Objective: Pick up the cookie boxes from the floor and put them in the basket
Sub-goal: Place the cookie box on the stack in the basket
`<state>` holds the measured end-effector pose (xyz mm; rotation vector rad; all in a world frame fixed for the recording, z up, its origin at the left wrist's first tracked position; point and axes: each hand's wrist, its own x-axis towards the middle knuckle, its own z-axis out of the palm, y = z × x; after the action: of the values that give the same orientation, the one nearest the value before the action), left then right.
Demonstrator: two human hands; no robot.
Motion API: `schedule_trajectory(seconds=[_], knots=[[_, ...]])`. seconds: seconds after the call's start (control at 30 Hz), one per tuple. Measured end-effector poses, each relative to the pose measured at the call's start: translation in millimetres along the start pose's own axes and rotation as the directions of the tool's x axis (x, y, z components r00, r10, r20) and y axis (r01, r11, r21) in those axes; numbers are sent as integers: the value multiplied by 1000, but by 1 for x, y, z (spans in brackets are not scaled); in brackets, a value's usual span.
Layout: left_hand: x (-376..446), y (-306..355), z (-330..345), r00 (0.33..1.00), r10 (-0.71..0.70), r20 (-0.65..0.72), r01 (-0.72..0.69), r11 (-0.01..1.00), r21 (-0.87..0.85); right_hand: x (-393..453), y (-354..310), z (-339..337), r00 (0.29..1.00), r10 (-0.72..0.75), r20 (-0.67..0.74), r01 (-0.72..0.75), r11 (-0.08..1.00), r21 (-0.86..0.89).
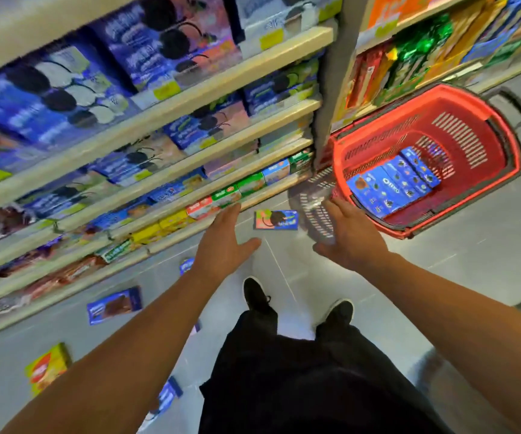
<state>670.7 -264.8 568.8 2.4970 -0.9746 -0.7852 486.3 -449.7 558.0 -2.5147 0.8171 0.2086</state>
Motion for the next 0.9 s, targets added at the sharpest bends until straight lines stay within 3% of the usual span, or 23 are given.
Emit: schedule_trajectory(seconds=[0.2, 0.43, 0.67, 0.9], knots=[[31, -65, -7, 998, -15, 54, 17, 999, -35, 37, -41, 40, 993, 109, 48, -112, 992, 65], [81, -102, 39, 986, -82, 147, 95, 992, -84, 81, -19, 102, 959, 247, 138, -266, 954, 141], [169, -155, 147, 979, -118, 166, 127, 991, -48, 162, 50, 206, 932, 303, 198, -341, 919, 198], [278, -253, 314, 975, -20, 223, 11, 999, 40, 239, 140, 383, 903, 329, 277, -377, 915, 143]])
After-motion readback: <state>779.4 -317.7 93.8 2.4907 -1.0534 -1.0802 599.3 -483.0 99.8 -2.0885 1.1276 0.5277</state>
